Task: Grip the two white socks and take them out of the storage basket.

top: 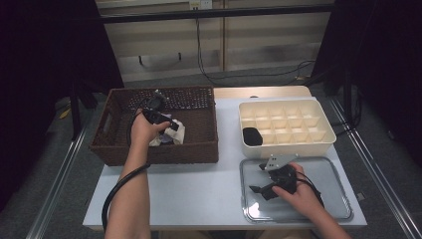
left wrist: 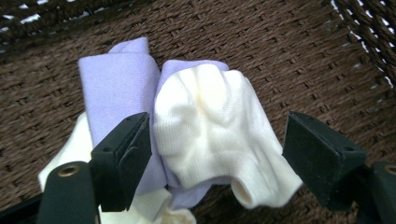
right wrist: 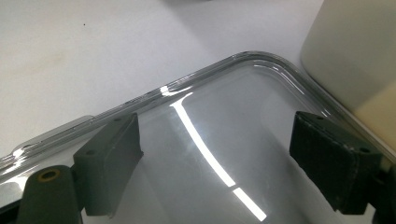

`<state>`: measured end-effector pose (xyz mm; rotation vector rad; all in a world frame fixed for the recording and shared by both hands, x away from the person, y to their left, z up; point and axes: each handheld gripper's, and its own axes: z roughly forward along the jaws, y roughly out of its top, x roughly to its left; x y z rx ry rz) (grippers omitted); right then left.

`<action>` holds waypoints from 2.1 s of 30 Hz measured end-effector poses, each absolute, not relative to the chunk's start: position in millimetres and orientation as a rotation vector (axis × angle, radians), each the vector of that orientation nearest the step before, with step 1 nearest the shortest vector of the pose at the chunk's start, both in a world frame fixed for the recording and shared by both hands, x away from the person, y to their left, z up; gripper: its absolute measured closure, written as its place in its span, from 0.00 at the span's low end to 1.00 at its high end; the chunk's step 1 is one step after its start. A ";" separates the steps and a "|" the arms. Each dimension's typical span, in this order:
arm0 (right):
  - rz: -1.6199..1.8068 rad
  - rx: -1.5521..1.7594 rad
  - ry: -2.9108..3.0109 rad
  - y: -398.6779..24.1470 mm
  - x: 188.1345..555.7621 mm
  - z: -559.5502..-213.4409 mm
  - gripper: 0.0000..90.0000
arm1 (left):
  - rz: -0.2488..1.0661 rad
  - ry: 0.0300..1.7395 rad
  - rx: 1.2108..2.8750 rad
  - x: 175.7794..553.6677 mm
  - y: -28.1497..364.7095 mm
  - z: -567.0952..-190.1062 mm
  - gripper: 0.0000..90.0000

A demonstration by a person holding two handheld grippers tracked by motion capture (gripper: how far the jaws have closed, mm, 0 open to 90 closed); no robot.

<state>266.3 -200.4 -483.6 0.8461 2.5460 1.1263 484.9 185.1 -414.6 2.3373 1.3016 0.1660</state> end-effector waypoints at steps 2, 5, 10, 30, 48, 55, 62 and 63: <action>1.124 0.844 2.541 -200.6 266.5 -483.5 0.18 | 0.153 1.280 2.351 485.9 183.6 -417.1 0.27; 1.125 0.855 2.547 -200.4 266.0 -483.4 0.18 | 0.159 1.297 2.370 485.6 181.6 -421.1 0.35; 1.124 0.854 2.548 -200.4 266.0 -483.4 0.18 | 0.182 1.298 2.387 484.6 178.5 -420.7 0.59; 1.125 0.846 2.543 -200.6 266.5 -483.5 0.18 | 0.114 1.340 2.351 483.0 179.0 -400.8 0.94; 1.125 0.854 2.548 -200.5 266.1 -483.4 0.18 | 0.130 1.337 2.444 486.8 162.7 -430.4 0.42; 1.127 0.857 2.549 -200.5 266.1 -483.4 0.18 | 0.137 1.311 2.461 486.2 158.9 -425.6 0.86; 1.126 0.849 2.543 -200.6 266.5 -483.5 0.18 | 0.068 1.325 2.353 485.5 165.2 -400.4 0.87; 1.128 0.850 2.548 -200.5 266.3 -483.5 0.18 | 0.069 1.328 2.350 484.9 165.1 -397.6 0.87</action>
